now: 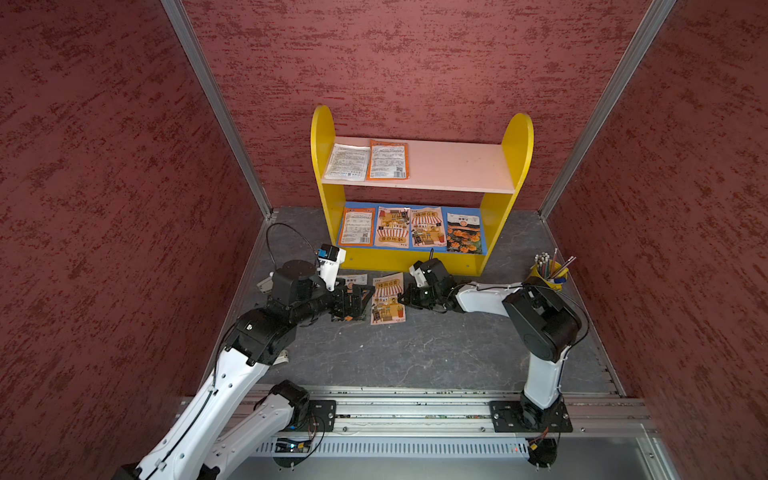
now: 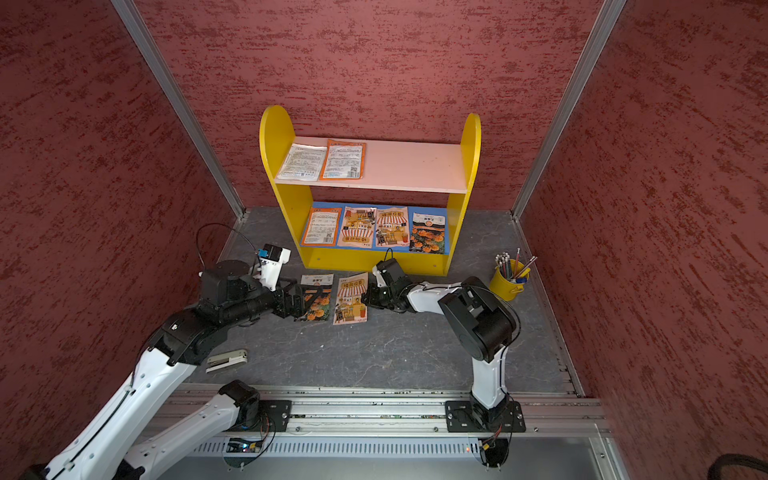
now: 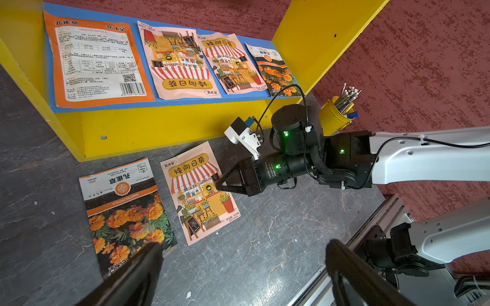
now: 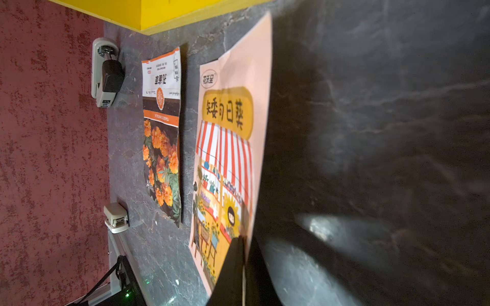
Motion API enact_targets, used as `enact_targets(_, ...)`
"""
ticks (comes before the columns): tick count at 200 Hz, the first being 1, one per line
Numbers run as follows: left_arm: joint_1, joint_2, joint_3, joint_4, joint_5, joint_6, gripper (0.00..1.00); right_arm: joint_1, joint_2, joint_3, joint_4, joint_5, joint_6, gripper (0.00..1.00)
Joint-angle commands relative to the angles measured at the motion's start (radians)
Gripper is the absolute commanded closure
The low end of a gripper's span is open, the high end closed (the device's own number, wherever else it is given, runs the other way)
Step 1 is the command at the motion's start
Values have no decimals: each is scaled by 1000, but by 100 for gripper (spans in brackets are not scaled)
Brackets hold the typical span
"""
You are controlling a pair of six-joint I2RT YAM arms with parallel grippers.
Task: Take the seed bag off the shelf
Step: Place the seed packet at the center of the board.
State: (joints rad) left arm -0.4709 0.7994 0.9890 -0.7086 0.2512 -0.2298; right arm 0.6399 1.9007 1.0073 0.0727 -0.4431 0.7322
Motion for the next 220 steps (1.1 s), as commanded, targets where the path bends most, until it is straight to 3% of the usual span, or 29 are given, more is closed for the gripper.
enact_targets(1, -3, 1, -12, 34, 11, 7, 0, 4, 16, 31, -28, 44, -26, 88)
enact_targets(86, -3, 6, -30, 52, 14, -13, 0, 2, 16, 43, -53, 130, -28, 69)
enact_targets(132, -1, 25, -15, 39, -31, -54, 0, -2, -77, -5, -119, 295, -55, 57)
enact_targets(146, -1, 52, 2, 38, -23, -60, 0, -2, -123, -18, -128, 319, -76, 49)
enact_targets(199, -4, 118, 47, 93, 5, -56, 0, -2, -330, -89, -56, 165, -200, 29)
enact_targets(220, -8, 153, 93, 113, 17, -56, 0, -2, -414, -102, -59, 60, -228, 10)
